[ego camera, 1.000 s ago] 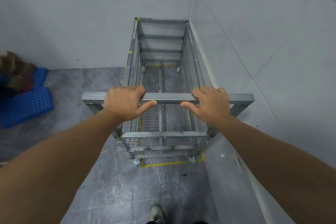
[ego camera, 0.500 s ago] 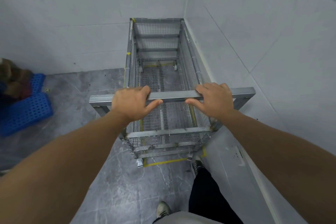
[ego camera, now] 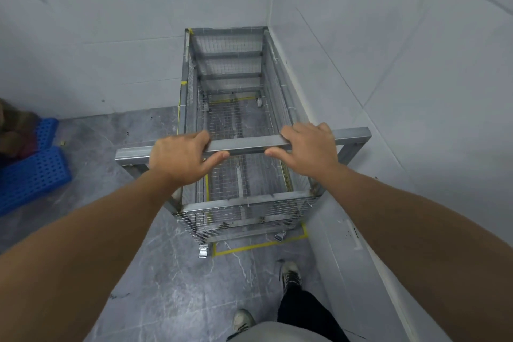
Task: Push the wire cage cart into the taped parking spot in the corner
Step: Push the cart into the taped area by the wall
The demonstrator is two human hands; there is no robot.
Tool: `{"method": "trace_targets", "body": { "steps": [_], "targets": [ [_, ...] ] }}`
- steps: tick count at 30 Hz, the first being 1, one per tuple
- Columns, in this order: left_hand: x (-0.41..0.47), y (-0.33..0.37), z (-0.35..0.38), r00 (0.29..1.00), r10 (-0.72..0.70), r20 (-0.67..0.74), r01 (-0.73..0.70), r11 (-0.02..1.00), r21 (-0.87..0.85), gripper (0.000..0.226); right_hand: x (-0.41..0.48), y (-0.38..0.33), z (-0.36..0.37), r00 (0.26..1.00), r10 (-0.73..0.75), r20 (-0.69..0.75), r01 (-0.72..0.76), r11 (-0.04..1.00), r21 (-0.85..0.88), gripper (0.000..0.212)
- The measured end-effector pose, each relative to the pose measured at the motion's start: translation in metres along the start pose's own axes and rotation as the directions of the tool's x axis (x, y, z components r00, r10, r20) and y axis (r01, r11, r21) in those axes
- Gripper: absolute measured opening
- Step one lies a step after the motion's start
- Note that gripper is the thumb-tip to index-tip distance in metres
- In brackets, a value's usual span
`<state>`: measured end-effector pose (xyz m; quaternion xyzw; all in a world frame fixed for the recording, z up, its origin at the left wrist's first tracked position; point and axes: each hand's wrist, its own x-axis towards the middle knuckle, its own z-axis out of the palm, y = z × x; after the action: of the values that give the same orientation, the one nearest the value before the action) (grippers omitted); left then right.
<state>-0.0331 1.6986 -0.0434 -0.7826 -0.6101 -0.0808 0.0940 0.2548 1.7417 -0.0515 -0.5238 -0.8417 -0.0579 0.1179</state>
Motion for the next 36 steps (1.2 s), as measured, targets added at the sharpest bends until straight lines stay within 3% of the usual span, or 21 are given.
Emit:
{"method": "trace_targets", "body": {
  "steps": [7, 36],
  "targets": [
    [-0.007, -0.011, -0.004, 1.000, -0.010, 0.027, 0.010, 1.000, 0.008, 0.061, -0.001, -0.016, -0.003, 1.000, 0.009, 0.026, -0.009, 1.000, 0.004, 0.069],
    [-0.012, -0.017, -0.002, 0.997, 0.036, -0.072, -0.035, 0.999, 0.015, 0.059, -0.001, -0.024, -0.002, 0.999, 0.002, -0.045, -0.001, 1.000, 0.019, 0.069]
  ]
}}
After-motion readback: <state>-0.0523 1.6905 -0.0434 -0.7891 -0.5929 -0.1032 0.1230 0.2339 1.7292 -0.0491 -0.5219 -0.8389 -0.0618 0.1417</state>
